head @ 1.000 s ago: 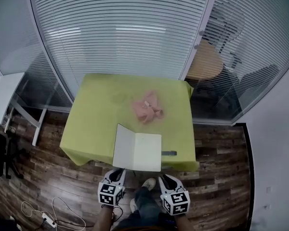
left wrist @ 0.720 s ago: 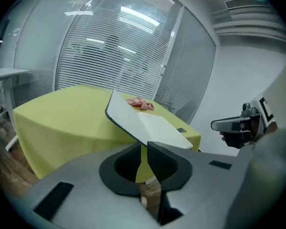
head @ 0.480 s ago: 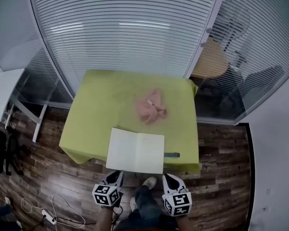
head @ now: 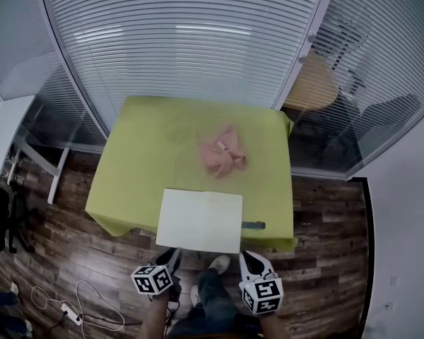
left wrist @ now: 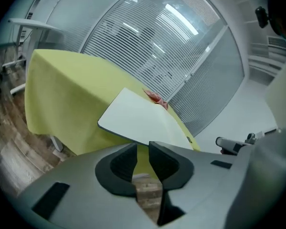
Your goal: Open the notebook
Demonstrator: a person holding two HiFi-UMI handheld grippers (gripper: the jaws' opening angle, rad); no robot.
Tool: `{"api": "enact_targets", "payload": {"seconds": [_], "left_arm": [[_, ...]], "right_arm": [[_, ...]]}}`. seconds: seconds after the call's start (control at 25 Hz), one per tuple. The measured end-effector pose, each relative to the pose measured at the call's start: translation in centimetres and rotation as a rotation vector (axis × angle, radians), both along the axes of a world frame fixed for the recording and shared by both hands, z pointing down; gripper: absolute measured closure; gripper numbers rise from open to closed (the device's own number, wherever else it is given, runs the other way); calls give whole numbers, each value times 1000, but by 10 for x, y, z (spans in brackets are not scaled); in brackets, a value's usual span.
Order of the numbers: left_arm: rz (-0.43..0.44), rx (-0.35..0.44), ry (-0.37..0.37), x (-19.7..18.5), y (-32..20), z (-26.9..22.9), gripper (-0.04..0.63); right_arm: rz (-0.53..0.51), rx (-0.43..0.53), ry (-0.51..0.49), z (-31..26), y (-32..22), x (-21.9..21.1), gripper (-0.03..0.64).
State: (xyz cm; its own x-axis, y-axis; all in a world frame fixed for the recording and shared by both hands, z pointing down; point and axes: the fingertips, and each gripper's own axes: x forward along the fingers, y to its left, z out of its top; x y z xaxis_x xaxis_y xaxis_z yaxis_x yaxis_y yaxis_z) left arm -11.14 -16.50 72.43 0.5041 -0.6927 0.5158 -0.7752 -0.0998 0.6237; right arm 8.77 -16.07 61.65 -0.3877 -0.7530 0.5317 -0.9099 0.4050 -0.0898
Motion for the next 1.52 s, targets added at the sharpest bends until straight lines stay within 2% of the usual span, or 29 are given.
{"api": "enact_targets", "payload": {"seconds": [0.16, 0.28, 0.48, 0.56, 0.76, 0.88, 1.04, 1.16, 1.24, 1.32, 1.52], "left_arm": [[-32, -19, -28, -4, 1, 3, 504], [-48, -38, -62, -10, 2, 4, 447], [-38, -53, -72, -14, 9, 0, 408], [-20, -48, -76, -13, 12, -4, 403], [18, 2, -144, -13, 19, -24, 428], [20, 57, -162, -14, 19, -41, 464], [88, 210, -251, -4, 12, -86, 477], [128, 324, -303, 8, 9, -125, 537], [136, 393, -313, 14, 6, -149, 551], [142, 428, -317, 18, 3, -168, 566], [138, 459, -333, 20, 9, -195, 571]], "right_arm": [[2, 15, -2, -3, -1, -1, 603], [-6, 22, -5, -6, -1, 0, 603], [-22, 48, 22, -17, 2, 2, 603], [-19, 61, 35, -21, 4, 3, 603], [21, 88, 18, -30, 11, 8, 603], [30, 106, 41, -35, 17, 10, 603], [61, 152, 37, -53, 20, 9, 603], [70, 197, 31, -67, 26, 5, 603], [78, 221, 34, -75, 29, 3, 603], [88, 240, 28, -85, 31, 1, 603], [111, 286, 8, -110, 45, -1, 603]]}}
